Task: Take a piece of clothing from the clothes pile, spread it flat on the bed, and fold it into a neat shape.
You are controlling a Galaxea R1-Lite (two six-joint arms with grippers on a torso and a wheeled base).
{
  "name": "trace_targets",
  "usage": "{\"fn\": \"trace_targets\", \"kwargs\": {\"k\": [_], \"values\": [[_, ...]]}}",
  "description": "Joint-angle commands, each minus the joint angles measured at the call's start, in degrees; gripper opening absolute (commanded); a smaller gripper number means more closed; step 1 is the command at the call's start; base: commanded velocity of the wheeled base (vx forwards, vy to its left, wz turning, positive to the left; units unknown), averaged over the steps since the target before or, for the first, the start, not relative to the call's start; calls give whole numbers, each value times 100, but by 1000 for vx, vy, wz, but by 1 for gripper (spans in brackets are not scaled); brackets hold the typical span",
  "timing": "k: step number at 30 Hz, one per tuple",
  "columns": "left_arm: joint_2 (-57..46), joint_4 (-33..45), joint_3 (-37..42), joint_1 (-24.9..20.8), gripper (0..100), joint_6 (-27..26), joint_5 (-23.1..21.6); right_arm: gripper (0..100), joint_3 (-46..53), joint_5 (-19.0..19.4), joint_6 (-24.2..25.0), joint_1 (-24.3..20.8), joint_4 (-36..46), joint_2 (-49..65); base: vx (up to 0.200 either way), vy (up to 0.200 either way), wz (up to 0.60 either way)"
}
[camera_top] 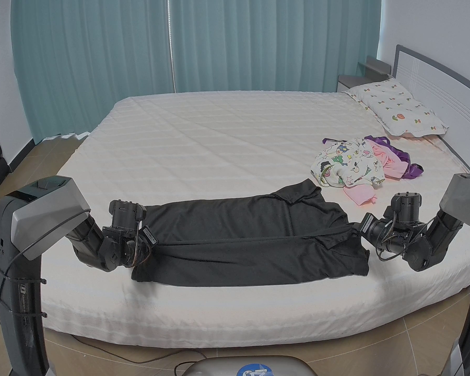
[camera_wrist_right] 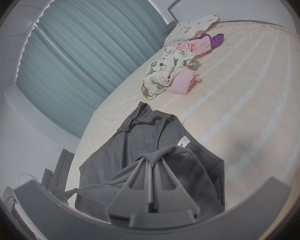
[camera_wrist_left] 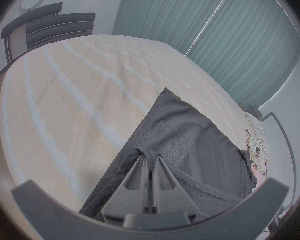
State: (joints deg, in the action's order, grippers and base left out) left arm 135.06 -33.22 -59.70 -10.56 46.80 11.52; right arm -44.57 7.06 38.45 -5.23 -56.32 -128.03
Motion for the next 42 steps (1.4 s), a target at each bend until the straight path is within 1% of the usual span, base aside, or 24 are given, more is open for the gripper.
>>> {"fn": "trace_targets", "kwargs": {"k": [1, 2, 4, 5, 9, 11, 14, 18, 19, 20, 21, 24, 26, 28, 29, 30, 33, 37, 42], "values": [[38, 88, -112, 1, 0, 5, -36, 0, -17, 6, 5, -31, -2, -82, 0, 0, 0], [47, 123, -130, 1, 100, 5, -45, 0, -8, 6, 5, -31, -2, -82, 0, 0, 0], [56, 149, -156, -8, 100, 5, -45, 0, 10, 24, 13, -31, -2, -91, 0, 0, 0], [73, 158, -209, -8, 100, 31, -45, 100, 80, 41, 22, -31, -2, -73, 0, 0, 0], [47, 158, -191, -8, 100, 84, -45, 100, 344, 50, 207, -40, 7, 14, 0, 0, 0], [12, 158, -130, 36, 100, 163, -45, 100, 467, 50, 391, -22, 7, 199, 0, 0, 0], [-331, 167, 72, 238, 100, 295, -71, 100, 528, -11, 857, 92, 7, 305, 0, 0, 0], [-911, 149, 661, 423, 100, 383, -493, 100, 642, -11, 1508, 180, 16, 384, 0, 0, 0], [-1096, 140, 872, 449, 100, 497, -651, 100, 695, -11, 1639, 136, 7, 384, 0, 0, 0], [-1149, 132, 934, 458, 100, 541, -695, 100, 713, -11, 1675, 127, 7, 384, 0, 0, 0], [-1439, 123, 1241, 458, 100, 769, -1003, 100, 739, -11, 1833, 57, 7, 348, 0, 0, 0], [-1799, 114, 1654, 449, 100, 1094, -1433, 100, 686, -29, 2044, -136, 69, 225, 0, 0, 0], [-1860, 123, 1751, 414, 100, 1367, -1565, 100, 555, -55, 2096, -189, 16, 58, 0, 0, 0], [-1843, 123, 1760, 397, 100, 1560, -1583, 100, 431, -99, 2114, -189, 69, 14, 0, 0, 0], [-1817, 105, 1751, 370, 100, 1771, -1609, 100, 256, -161, 2140, -207, 130, -29, 0, 0, 0], [-1790, 105, 1716, 353, 100, 1833, -1618, 100, 185, -205, 2140, -259, 165, -73, 0, 0, 0], [-1711, 96, 1716, 353, 100, 1868, -1662, 100, 98, -275, 2140, -338, 262, -144, 0, 0, 0], [-1658, 96, 1751, 353, 100, 1868, -1864, 100, -236, -381, 2149, -479, 447, -363, 0, 0, 0], [-1535, 79, 1751, 370, 100, 1868, -1882, 100, -570, -530, 2140, -488, 561, -592, 0, 0, 0]]}}
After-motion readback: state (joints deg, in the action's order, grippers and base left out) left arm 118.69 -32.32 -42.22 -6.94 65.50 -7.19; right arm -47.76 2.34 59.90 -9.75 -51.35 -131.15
